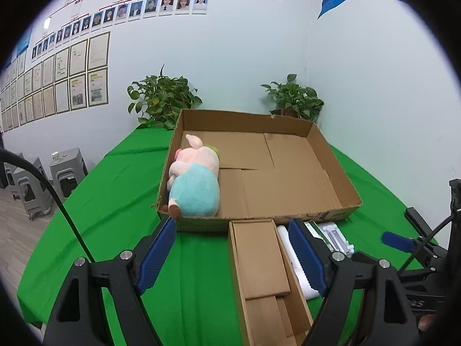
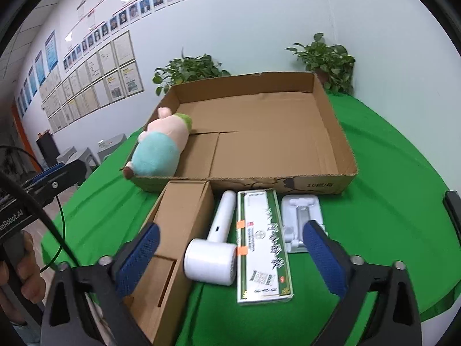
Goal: Organize objects
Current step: 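Withdraw the left gripper from the box toward the brown cardboard insert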
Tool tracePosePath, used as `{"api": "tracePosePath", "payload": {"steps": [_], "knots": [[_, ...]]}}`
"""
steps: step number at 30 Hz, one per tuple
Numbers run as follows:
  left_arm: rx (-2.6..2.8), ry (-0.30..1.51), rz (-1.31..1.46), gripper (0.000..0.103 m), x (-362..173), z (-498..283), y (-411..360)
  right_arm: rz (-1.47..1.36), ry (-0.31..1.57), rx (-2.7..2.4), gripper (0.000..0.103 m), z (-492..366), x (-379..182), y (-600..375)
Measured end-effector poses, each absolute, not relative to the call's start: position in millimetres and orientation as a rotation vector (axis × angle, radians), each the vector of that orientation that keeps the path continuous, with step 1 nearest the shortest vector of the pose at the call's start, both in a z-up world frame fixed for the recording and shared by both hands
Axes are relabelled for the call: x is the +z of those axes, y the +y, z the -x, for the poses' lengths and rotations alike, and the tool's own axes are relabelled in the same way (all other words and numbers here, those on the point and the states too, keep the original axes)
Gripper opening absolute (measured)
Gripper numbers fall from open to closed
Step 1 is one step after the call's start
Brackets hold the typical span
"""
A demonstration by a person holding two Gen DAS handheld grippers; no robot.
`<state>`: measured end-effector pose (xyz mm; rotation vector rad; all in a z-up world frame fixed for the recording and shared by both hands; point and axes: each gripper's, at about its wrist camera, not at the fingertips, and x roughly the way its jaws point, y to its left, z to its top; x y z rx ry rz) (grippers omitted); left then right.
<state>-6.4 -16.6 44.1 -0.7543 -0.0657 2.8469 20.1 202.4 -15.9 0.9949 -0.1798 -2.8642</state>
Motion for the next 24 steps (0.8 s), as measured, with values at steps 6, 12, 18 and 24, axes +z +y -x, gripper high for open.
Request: {"api": "tracePosePath", "payload": {"steps": [6, 12, 18, 24], "knots": [[2.834, -0.023, 0.767, 0.003, 37.5, 6.1, -9.7, -0.989, -0.084, -2.917, 0.021, -19.7, -16.1, 199.1], [2.801, 0.028, 0.800, 0.027, 30.8, 11.6, -1.0, -0.986, -0.094, -2.937, 0.097, -20.5, -15.6, 201.1], [2.772, -0.105, 0.853, 0.089, 23.5, 18.1, -13.1, -0.992, -0.138, -2.938, 0.102, -18.0, -19.9, 207.6], [2.711, -0.152, 0.916, 0.089, 14.1, 23.3, -19.2, -1.012, -0.149, -2.916, 0.102, -16.7, -24.8, 207.9]]}}
